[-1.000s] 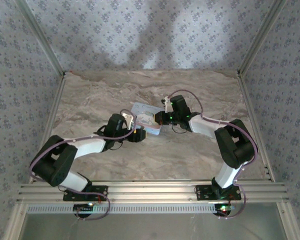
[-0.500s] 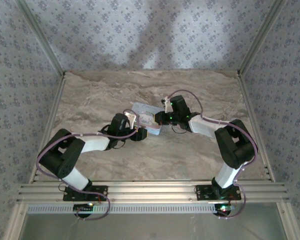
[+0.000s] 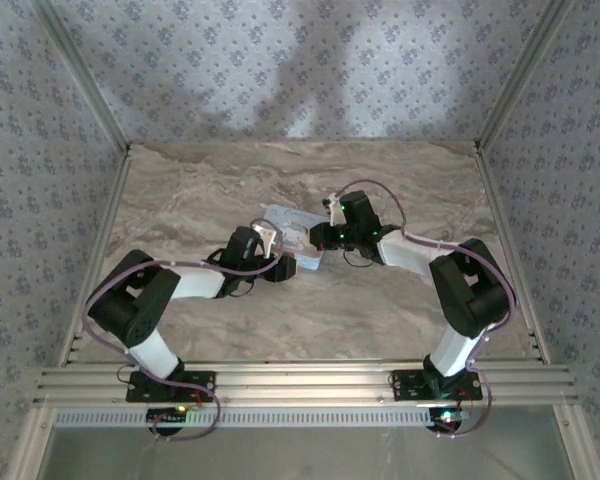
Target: Unlock the padlock with the key
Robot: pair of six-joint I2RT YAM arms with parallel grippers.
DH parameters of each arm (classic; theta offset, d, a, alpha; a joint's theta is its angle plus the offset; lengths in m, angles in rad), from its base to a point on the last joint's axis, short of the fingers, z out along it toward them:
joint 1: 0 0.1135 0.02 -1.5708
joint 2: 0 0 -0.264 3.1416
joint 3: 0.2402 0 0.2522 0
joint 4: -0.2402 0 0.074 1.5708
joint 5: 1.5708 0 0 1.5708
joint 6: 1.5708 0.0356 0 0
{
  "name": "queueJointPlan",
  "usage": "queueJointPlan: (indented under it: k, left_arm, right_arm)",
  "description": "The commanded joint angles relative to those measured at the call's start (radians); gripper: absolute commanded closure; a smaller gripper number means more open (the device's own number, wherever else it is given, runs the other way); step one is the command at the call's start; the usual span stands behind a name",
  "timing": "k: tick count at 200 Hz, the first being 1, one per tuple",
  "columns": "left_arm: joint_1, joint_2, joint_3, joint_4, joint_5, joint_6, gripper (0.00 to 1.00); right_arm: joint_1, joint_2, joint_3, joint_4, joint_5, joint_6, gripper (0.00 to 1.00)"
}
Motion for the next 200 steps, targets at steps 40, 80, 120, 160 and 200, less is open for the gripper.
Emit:
queueJointPlan:
  k: [40, 80, 120, 160, 200]
  left_arm:
    - [-0.015, 0.047, 0.018, 0.103, -0.002, -0.055, 0.46]
    - [-0.024, 0.070, 0.017, 0.131, -0.008, -0.083, 0.50]
    - [-0.023, 0.070, 0.012, 0.143, -0.030, -0.110, 0.54]
    - [-0.025, 0.076, 0.018, 0.140, -0.040, -0.126, 0.59]
    - [-0.030, 0.091, 0.021, 0.148, -0.047, -0.147, 0.63]
  right_arm:
    - [0.007, 0.010, -0.036, -0.105, 0.032, 0.010, 1.00]
    - [0.009, 0.010, -0.039, -0.104, 0.032, 0.010, 1.00]
    - [0.011, 0.009, -0.041, -0.103, 0.034, 0.012, 1.00]
    - [0.013, 0.009, -0.040, -0.105, 0.036, 0.012, 1.00]
    - [0.014, 0.007, -0.040, -0.103, 0.035, 0.015, 1.00]
